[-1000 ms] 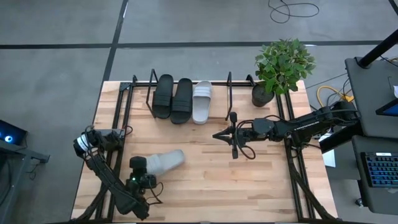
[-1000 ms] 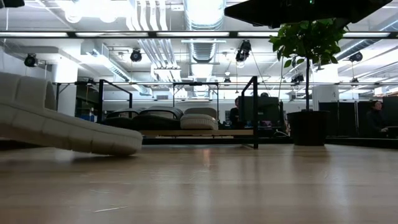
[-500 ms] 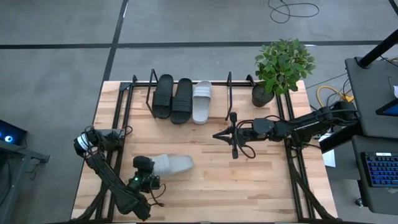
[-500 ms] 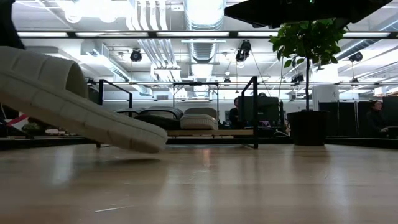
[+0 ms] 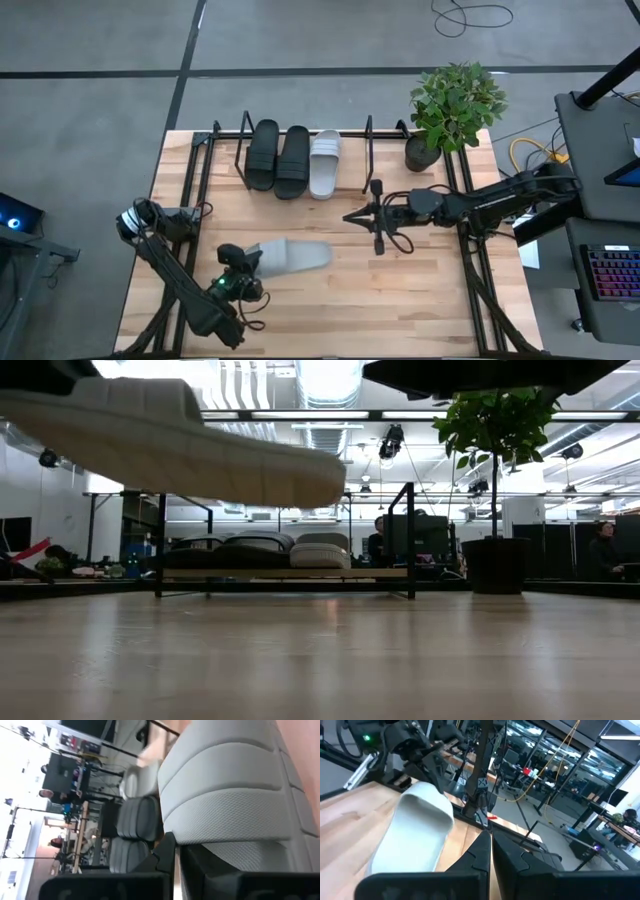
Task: Pick and place slides into the shelf
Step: Put the gray slipper on the shelf
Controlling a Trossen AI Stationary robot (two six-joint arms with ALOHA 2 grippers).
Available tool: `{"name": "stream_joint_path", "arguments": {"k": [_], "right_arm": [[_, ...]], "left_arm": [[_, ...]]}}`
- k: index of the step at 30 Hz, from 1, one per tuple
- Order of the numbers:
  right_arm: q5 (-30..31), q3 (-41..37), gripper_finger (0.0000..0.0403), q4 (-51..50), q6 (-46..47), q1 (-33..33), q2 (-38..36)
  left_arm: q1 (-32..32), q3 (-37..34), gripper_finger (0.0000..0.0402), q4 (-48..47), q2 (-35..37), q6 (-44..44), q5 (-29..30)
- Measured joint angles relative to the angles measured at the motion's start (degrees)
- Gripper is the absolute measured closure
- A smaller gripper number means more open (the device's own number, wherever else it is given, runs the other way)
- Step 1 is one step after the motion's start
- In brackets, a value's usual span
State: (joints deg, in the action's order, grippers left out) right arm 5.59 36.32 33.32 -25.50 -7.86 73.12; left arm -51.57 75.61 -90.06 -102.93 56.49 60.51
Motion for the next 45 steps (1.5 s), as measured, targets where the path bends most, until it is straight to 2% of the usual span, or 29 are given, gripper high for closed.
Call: {"name": "stream_joint_path", "arguments": {"k": [6,11,16,19,25,30,34,36,39,45], "right_arm": [[-2.97,0.0,0.0386,-0.08,0.37,-1.42,-1.77],[-2.64,0.0,0.0333,0.02,-2.37,-5.88,-3.94],[0.37,0.0,0.027,-0.4,-14.08,-12.67,-4.57],[3.59,0.0,0.0249,-0.5,-20.76,-16.53,-4.45],[10.04,0.48,0.0248,-0.57,-26.12,-20.44,-4.23],[13.64,4.28,0.0258,-6.42,-25.78,-20.37,-1.53],[21.12,8.1,0.0265,-12.51,-26.13,-20.41,1.7],[23.18,9.77,0.0266,-14.5,-25.71,-20.37,2.67],[23.14,11.94,0.0262,-15.62,-23.64,-20.65,3.63],[24.29,14.68,0.0223,-19.85,-18.13,-20.96,3.57]], "left_arm": [[0.66,-0.03,0.0401,0.02,1.41,-0.29,2.91],[0.89,-0.41,0.0401,0.04,3.69,-0.35,2.87],[0.87,-0.7,0.0401,0.05,7.68,-0.02,4.18],[0.87,-0.7,0.0401,0.02,10.92,0.02,4.9],[0.87,-0.71,0.0401,3.37,17.03,-1.6,6.92],[0.87,-0.72,0.0401,16.5,20.28,-15.86,7.49],[0.86,-0.72,0.0401,24.24,22.29,-25.23,7.47],[0.87,-0.72,0.0401,25.52,23.12,-26.54,7.57],[0.87,-0.72,0.0401,25.5,23.47,-26.88,7.54],[0.87,-0.79,0.0401,25.05,23.16,-26.93,7.46]]}}
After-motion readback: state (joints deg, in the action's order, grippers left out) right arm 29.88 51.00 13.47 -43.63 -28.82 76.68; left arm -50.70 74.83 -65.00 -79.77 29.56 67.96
